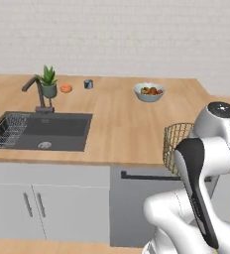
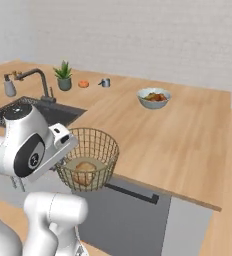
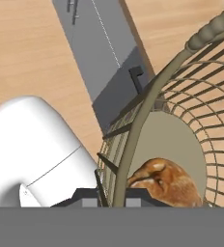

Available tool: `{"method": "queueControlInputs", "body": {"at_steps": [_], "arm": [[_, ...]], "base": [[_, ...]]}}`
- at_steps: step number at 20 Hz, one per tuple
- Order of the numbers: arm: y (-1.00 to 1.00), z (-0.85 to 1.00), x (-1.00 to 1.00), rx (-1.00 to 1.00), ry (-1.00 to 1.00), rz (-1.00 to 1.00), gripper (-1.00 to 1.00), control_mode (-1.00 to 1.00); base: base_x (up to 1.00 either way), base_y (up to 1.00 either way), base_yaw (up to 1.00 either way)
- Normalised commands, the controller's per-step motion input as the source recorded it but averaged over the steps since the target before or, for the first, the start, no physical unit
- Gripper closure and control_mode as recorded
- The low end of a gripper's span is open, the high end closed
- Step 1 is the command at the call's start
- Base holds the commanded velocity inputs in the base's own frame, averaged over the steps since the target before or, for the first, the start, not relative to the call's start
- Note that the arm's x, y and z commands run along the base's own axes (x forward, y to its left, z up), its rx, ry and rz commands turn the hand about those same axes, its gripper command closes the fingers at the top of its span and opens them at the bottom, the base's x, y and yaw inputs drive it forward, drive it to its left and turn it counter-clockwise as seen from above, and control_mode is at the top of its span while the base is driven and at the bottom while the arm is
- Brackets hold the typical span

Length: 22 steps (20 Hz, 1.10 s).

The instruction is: Open the cabinet, pick up the bread from the cabinet and place it in the basket. Then move the basket to the dining counter.

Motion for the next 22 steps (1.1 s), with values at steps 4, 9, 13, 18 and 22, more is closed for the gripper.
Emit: {"method": "queueControlInputs", "body": {"at_steps": [4,9,13,18,22], "arm": [[0.0,0.0,0.0,0.0,0.0,0.0,1.0,1.0],[0.0,0.0,0.0,0.0,0.0,0.0,1.0,1.0],[0.0,0.0,0.0,0.0,0.0,0.0,1.0,1.0],[0.0,0.0,0.0,0.0,0.0,0.0,1.0,1.0],[0.0,0.0,0.0,0.0,0.0,0.0,1.0,1.0]], "base": [[0.78,0.16,-0.34],[0.56,0.5,-0.23],[0.18,0.22,-0.03],[0.33,0.26,-0.06],[0.52,0.36,-0.08]]}}
